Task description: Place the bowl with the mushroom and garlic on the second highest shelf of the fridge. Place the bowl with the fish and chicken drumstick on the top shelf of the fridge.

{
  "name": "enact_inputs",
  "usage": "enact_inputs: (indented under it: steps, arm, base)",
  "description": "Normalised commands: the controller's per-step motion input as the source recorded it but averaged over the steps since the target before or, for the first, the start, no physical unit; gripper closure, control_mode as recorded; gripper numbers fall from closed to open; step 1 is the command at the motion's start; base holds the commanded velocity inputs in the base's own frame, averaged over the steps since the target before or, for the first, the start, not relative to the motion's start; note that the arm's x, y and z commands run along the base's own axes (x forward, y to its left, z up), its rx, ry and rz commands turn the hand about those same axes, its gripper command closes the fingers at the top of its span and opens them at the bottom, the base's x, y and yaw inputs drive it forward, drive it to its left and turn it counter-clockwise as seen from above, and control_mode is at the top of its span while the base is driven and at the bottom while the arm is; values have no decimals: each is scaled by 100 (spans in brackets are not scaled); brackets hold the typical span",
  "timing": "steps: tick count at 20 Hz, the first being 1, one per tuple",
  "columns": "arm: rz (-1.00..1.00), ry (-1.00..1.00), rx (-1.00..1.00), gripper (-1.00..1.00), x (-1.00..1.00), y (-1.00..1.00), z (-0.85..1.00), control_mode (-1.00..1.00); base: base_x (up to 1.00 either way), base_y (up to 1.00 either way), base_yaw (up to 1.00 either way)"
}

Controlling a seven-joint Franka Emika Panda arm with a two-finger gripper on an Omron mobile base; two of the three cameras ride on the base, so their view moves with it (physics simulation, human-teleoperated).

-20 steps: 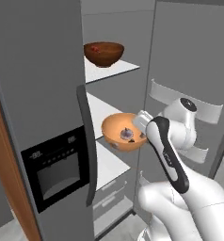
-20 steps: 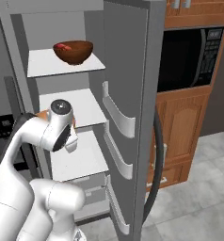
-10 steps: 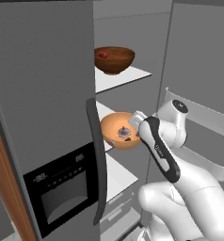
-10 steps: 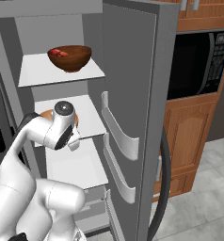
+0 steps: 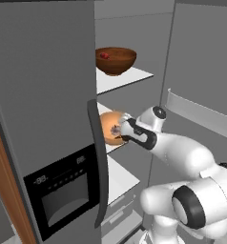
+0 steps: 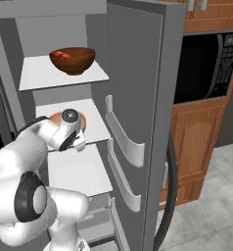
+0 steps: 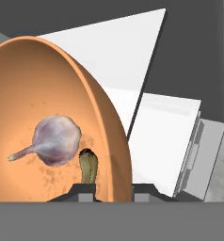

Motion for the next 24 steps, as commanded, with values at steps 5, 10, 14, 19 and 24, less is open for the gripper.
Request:
enact_inputs:
  steps: [5,10,14,19,24]
  arm:
    - [-4,1,0,100,84,22,-28,-100]
    - [-3,0,0,100,79,9,-13,-100]
    - [-3,1,0,-100,56,6,0,-100]
    - [-1,-3,0,-100,-37,0,48,-100]
    - [-6,-21,0,-100,-58,0,100,-100]
  base:
    - [0,0,0]
    - [0,0,0]
    - [0,0,0]
    - [0,0,0]
    - [0,0,0]
